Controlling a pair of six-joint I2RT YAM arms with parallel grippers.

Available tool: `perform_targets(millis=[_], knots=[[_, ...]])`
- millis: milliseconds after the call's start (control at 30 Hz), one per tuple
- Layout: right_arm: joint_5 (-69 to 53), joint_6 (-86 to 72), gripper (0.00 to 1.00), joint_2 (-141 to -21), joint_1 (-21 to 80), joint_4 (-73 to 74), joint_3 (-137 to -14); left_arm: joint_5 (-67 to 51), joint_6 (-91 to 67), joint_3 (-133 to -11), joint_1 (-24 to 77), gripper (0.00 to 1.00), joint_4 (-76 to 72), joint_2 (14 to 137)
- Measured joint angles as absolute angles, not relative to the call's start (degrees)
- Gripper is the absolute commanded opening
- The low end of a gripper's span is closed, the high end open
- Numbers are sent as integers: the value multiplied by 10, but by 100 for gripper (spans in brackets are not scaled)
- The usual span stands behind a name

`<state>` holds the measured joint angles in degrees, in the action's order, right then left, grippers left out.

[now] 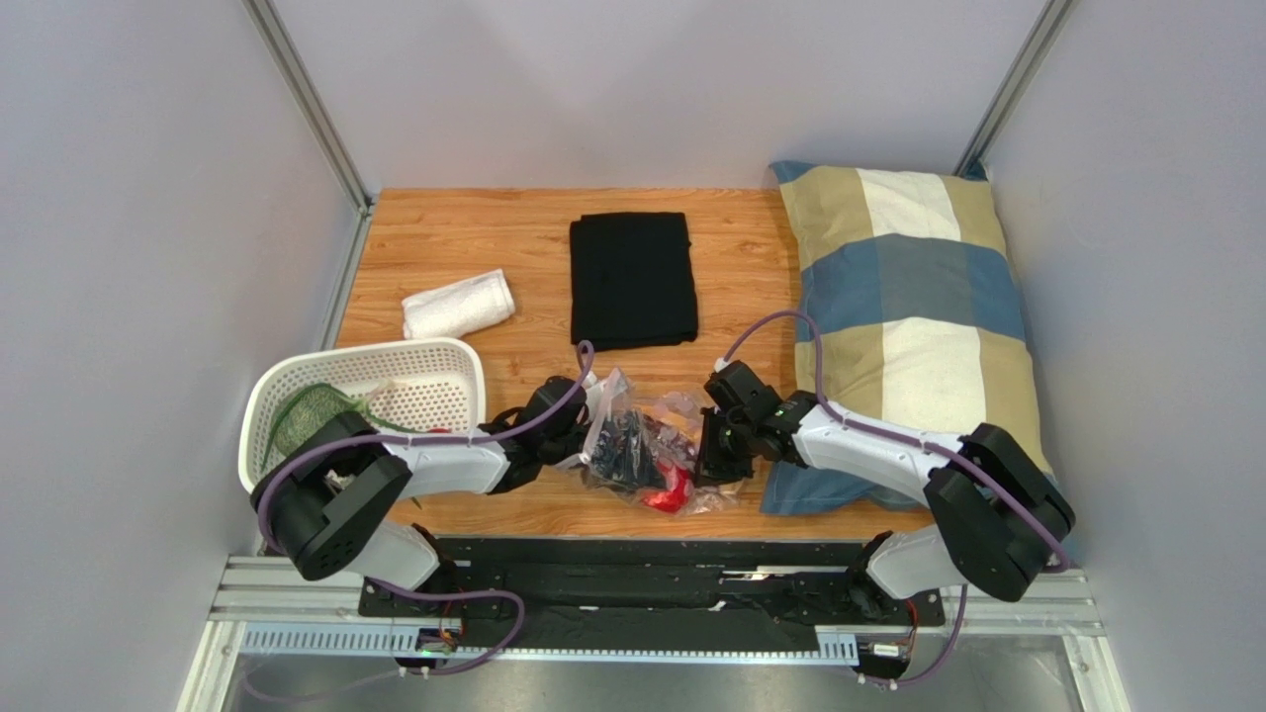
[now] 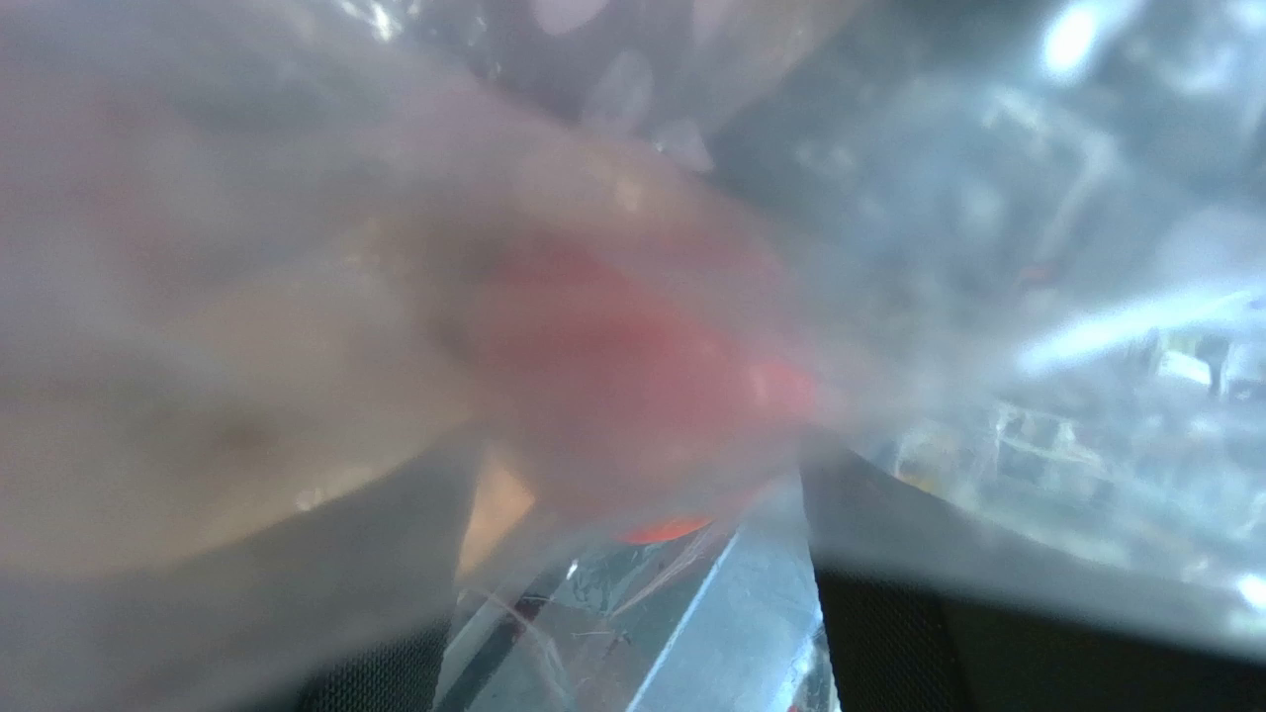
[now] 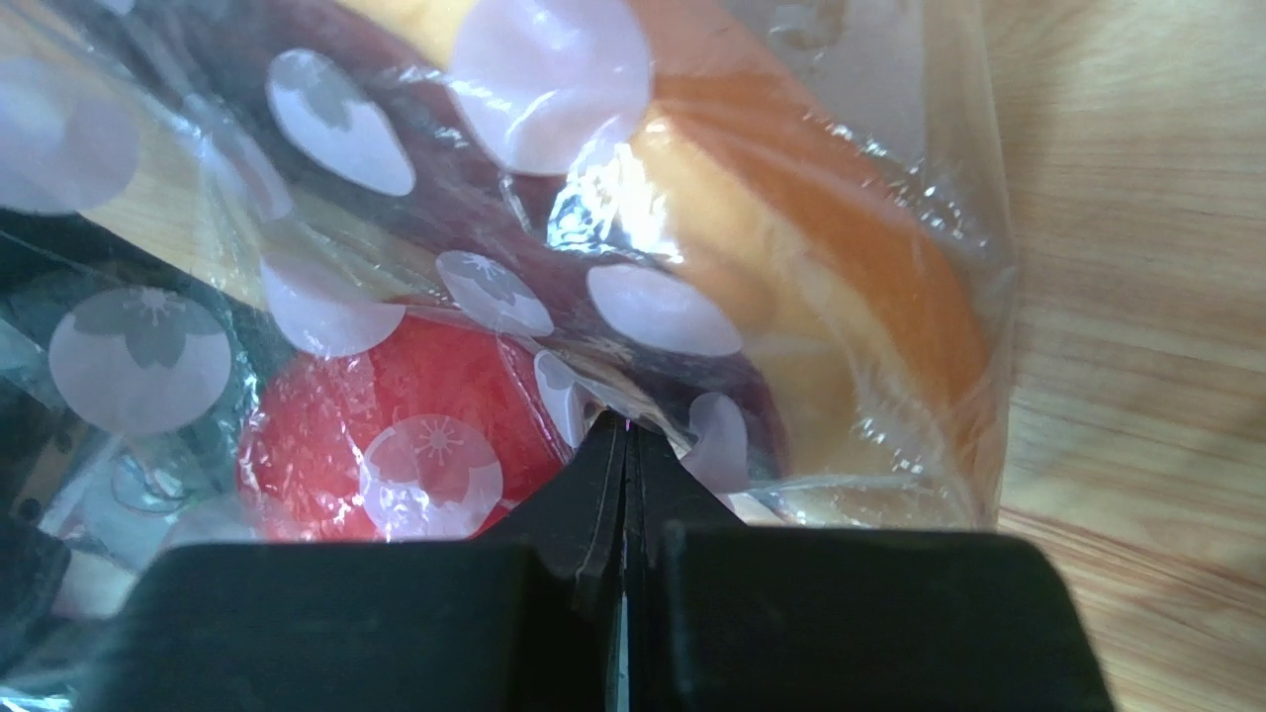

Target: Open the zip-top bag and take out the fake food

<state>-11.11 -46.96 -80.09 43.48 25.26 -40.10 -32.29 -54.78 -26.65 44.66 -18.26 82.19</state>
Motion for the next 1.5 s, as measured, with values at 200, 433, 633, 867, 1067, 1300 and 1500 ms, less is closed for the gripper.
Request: perform_targets(millis=[200, 433, 633, 867, 1067, 1300, 1500], knots=[[-120, -482, 0, -834, 440, 234, -401, -348, -551, -271, 456, 82, -197, 857], [-121, -486, 0, -845, 449, 227, -399, -344, -553, -276, 462, 78, -205, 870], [-121, -488, 0, -860, 461, 229, -409, -354, -553, -295, 467, 50, -209, 906], [-110, -477, 0, -851, 468, 235, -409, -319, -531, -301, 472, 9, -165, 873], [-101, -461, 0, -803, 466, 247, -404, -267, -481, -320, 473, 0, -70, 790], [-95, -440, 0, -760, 413, 260, -374, -214, -437, -331, 473, 0, 45, 683], [-107, -423, 0, -751, 401, 277, -377, -198, -427, -336, 473, 47, 91, 668]])
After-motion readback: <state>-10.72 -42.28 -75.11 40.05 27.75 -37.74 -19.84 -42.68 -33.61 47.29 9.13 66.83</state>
